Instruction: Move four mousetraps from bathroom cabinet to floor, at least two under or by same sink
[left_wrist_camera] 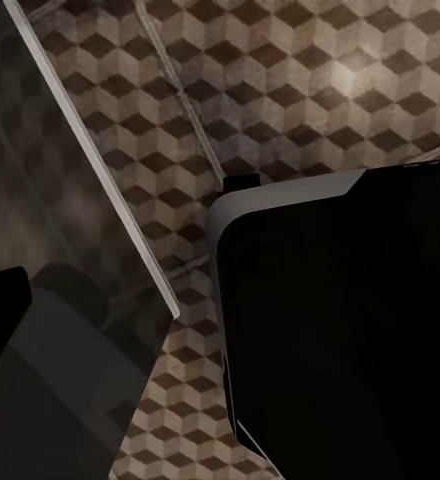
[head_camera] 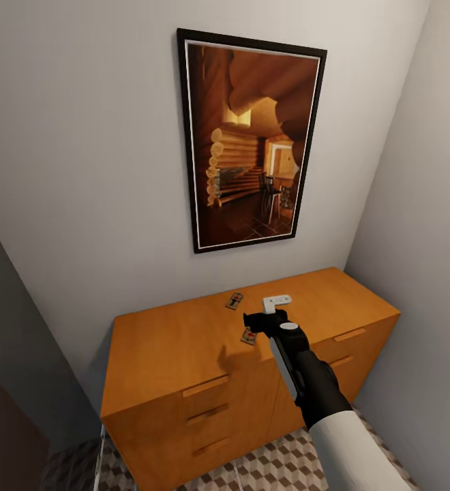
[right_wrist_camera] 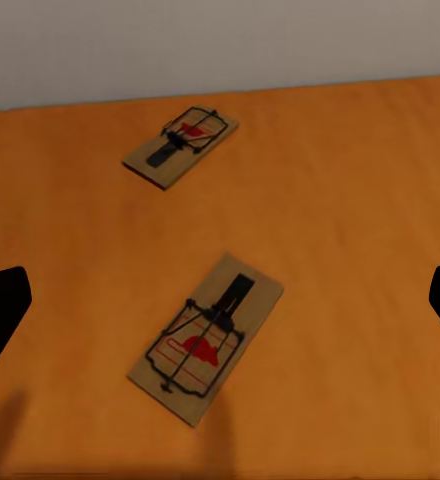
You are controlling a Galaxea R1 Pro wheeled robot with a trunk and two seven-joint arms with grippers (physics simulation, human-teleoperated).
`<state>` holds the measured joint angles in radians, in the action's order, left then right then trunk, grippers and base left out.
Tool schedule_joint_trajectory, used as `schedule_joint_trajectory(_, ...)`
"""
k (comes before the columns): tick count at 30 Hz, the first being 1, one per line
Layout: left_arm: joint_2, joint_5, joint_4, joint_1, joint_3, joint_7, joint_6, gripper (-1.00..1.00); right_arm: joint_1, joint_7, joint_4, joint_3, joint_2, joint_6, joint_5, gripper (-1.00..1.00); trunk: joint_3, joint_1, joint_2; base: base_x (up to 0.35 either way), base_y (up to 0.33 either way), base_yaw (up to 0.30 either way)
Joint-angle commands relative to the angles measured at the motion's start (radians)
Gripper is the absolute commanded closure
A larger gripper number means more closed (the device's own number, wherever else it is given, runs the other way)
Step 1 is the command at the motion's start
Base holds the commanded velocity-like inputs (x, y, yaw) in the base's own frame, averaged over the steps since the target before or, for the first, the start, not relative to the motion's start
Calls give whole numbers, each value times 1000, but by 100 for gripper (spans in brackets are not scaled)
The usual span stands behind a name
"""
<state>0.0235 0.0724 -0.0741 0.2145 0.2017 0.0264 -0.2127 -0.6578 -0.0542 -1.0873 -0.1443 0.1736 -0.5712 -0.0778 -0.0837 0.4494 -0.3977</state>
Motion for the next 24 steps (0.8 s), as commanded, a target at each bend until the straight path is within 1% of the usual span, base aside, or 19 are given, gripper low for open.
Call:
schedule_joint_trajectory(1, 0, 7, -4, 2, 8, 1, -8, -100, -1, -2, 5, -1, 0, -6, -8, -100, -2, 1, -2, 0, 0, 0)
schedule_joint_trajectory(5, 0, 7, -4, 2, 8, 1, -8, -100, -1, -2, 25, -2, 1, -6, -8, -100, -2, 1, -2, 0, 0, 0)
schedule_joint_trajectory(10, 2, 7, -4, 2, 8, 1, -8, -100, -1, -2, 24, -2, 1, -6, -8, -100, -2, 1, -2, 0, 3, 0)
schedule_joint_trajectory(18, 2, 7, -4, 2, 8, 1, -8, -100, -1, -4, 24, 0, -1, -7, -9, -100, -2, 1, -2, 0, 75, 0)
schedule_joint_trajectory(24, 2, 7, -4, 2, 8, 1, -8, -100, -1, -4, 24, 1, -2, -7, -9, -100, -2, 1, -2, 0, 16, -1)
